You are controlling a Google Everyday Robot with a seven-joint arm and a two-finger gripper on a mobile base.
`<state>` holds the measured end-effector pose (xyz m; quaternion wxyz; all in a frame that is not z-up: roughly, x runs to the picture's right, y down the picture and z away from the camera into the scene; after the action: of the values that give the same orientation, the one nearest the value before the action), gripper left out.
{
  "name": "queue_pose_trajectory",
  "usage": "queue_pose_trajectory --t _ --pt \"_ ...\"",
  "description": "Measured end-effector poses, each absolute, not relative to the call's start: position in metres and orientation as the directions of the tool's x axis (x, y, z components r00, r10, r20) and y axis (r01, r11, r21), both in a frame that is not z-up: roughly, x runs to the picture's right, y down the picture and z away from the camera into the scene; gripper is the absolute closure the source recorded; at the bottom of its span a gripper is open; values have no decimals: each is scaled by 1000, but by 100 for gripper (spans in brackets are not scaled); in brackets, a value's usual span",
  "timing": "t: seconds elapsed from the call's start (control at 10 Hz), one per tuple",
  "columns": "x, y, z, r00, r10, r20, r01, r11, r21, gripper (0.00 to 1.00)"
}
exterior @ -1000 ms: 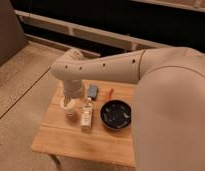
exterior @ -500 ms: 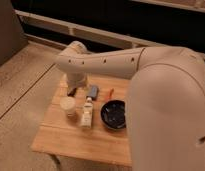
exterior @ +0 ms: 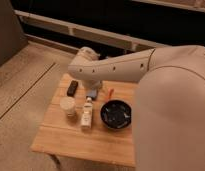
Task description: Place the pepper on the white sponge
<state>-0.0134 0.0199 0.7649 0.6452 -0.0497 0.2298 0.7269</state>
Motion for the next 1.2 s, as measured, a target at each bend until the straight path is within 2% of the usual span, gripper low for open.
queue_pose_trajectory --t 0.6,0.9,1.2 --pt "-13 19 765 -202 912 -357 -955 -102 280 35" --pt "-2 -6 775 -184 919 -347 -981 -148 129 35" --pt "41 -29 780 -156 933 -323 -987 -163 7 35"
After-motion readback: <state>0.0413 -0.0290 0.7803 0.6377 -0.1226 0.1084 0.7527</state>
